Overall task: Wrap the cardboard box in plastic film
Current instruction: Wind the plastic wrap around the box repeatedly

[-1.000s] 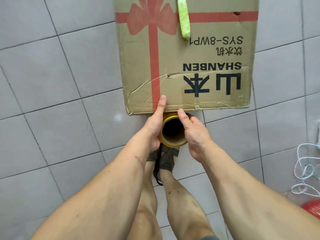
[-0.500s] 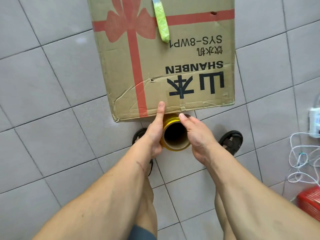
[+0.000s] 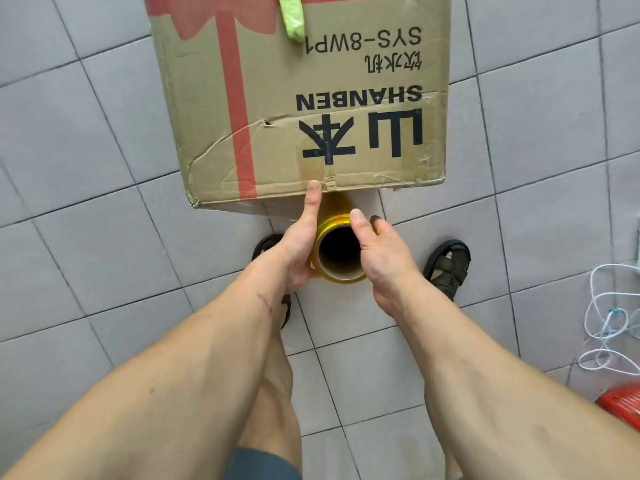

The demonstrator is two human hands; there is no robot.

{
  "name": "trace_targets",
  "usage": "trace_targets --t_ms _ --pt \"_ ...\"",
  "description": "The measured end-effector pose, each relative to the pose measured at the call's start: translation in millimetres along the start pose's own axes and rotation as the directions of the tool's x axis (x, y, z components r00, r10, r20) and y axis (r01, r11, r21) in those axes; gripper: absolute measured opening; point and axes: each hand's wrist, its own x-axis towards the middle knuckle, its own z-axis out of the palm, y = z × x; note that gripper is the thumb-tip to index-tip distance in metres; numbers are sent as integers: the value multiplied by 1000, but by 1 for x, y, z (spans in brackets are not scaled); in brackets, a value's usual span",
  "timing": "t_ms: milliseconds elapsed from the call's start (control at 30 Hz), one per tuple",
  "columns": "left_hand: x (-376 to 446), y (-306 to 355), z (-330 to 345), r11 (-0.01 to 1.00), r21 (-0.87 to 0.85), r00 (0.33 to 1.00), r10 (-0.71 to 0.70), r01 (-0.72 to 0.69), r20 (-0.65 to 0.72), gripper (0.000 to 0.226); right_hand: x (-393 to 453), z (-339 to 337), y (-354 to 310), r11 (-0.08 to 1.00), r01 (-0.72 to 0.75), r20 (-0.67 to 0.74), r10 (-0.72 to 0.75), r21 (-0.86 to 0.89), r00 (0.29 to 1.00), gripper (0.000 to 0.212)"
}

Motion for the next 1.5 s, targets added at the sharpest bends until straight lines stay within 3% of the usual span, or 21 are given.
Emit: trace_targets --t_ms 133,233,267,333,433,467,567,633,800,967,1067,1233,1333,1400,1500 --pt "5 -7 19 993 63 966 112 -100 -233 113 3 -8 -1 999 -16 -3 16 35 1000 90" --pt "9 -4 32 991 37 970 132 -127 -206 129 7 -15 -9 995 -15 6 15 94 1000 115" --pt "9 0 37 992 13 977 125 -124 -171 123 10 -20 -10 995 2 6 -2 97 1000 118" --pt "8 5 43 997 -36 994 57 -61 -95 111 15 -29 -10 998 31 11 -31 56 999 114" --pt "11 5 52 998 -62 999 -25 22 -40 115 22 -41 -13 998 70 11 -70 5 997 103" --pt "11 4 56 1000 -29 997 -10 8 -78 110 23 -45 -14 997 72 16 -73 8 997 109" --pt "14 7 68 989 92 961 139 -120 -240 69 26 -55 -16 998 55 60 -57 42 997 125" --pt "18 10 73 990 51 963 143 -135 -228 74 28 -60 -15 995 9 94 -19 100 995 131" --pt "17 8 85 998 41 997 -37 40 -73 118 25 -81 -17 1000 7 134 -7 2 991 81" --pt "27 -1 108 988 -154 983 -9 -19 -182 138 30 -106 -16 999 0 144 6 -46 990 87" --pt "24 -2 120 975 -218 986 11 -49 -169 123 33 -114 -12 1000 25 170 -22 -16 985 83" --pt "28 -5 134 967 -246 985 17 -61 -174 121 39 -127 -24 998 68 165 -65 -14 984 67" --pt "32 -6 145 977 -142 930 97 -156 -355 85 36 -133 -29 998 60 161 -55 -28 985 64" --pt "30 -7 151 980 -110 927 115 -163 -356 69 37 -136 -29 997 64 156 -58 -33 986 61" --pt "29 -9 150 987 -101 957 94 -125 -274 78 39 -141 -30 996 68 139 -60 -52 989 56"
